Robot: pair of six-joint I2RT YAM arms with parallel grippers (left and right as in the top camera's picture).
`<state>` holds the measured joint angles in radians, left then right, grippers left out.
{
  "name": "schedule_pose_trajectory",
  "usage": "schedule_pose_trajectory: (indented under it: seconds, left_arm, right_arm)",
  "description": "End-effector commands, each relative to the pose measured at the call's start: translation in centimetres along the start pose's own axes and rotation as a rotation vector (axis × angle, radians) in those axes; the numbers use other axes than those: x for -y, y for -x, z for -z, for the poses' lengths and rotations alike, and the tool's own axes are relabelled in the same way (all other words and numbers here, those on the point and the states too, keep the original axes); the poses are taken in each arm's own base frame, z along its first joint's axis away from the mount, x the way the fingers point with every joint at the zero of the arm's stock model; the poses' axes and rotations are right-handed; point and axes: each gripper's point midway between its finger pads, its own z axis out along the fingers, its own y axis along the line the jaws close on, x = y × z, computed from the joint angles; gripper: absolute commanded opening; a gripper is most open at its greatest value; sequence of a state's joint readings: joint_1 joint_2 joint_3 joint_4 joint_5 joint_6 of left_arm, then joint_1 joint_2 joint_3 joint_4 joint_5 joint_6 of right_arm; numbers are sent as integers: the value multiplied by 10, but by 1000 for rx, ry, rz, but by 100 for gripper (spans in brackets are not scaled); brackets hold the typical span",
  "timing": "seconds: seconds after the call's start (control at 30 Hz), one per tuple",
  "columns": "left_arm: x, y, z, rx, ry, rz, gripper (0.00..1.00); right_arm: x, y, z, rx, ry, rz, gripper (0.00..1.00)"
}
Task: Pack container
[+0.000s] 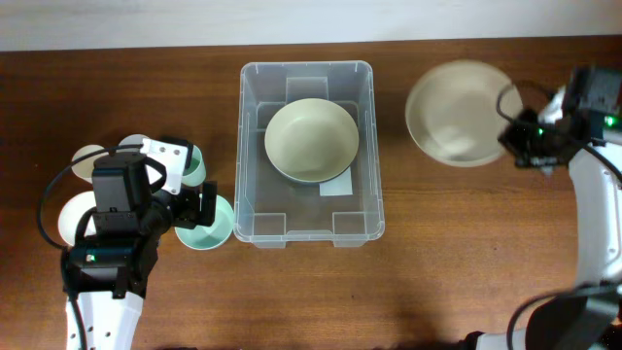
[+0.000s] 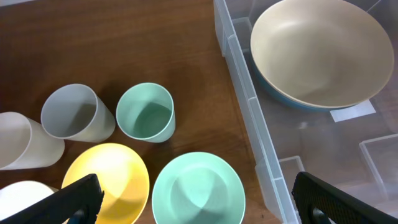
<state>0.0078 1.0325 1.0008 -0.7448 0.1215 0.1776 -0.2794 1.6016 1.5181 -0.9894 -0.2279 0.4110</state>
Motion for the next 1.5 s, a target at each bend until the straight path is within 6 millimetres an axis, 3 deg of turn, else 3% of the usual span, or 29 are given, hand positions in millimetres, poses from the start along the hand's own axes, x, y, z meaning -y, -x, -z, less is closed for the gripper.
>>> schedule_pose_trajectory:
  seconds: [0.0, 0.03, 0.2, 0.3, 0.4, 0.7, 0.83, 0.87, 0.93, 0.97, 1.07, 1.2, 1.3, 1.37, 1.4, 1.47]
  left_arm:
    - [1, 8, 4, 22, -9, 7, 100]
    - [1, 8, 4, 22, -9, 7, 100]
    - [1, 8, 4, 22, -9, 7, 100]
    - [1, 8, 4, 22, -9, 7, 100]
    - [1, 7, 4, 22, -9, 7, 100]
    - [1, 6, 4, 17, -10, 8, 100]
    - [1, 6, 4, 14, -10, 8, 100]
    - [1, 6, 4, 14, -10, 8, 100]
    - [1, 6, 4, 14, -10, 8, 100]
    - [1, 6, 4, 14, -10, 8, 100]
    - [1, 6, 4, 14, -10, 8, 100]
    - [1, 6, 4, 15, -10, 8, 100]
    - [1, 6, 4, 15, -10, 8, 100]
    - [1, 6, 4, 15, -10, 8, 100]
    - [1, 6, 4, 15, -10, 8, 100]
    - [1, 6, 4, 15, -10, 7, 100]
  right_arm:
    - [-67, 3, 35, 73, 108, 154, 4]
    - [-93, -4, 41, 79, 149, 209, 4]
    - [-177, -52, 36, 68, 266, 404, 4]
    - [-217, -83, 15, 69, 276, 510, 4]
    - [-235, -103, -13, 38, 276, 554, 4]
    - [-228, -119, -84, -63, 200, 509, 4]
    - [-229, -119, -90, -65, 198, 509, 4]
    - [-229, -119, -90, -65, 199, 509, 13]
    - [-229, -119, -90, -63, 200, 509, 19]
    - [-230, -118, -90, -58, 202, 513, 26]
    - [-229, -113, -89, -45, 200, 512, 31]
    - [-225, -93, -70, -4, 207, 503, 31]
    - [-207, -56, -30, 78, 163, 455, 37]
    - [-179, -25, 1, 140, 94, 397, 54]
    - [-158, -9, 19, 164, 58, 353, 71]
    - [-103, 12, 43, 163, -28, 246, 89]
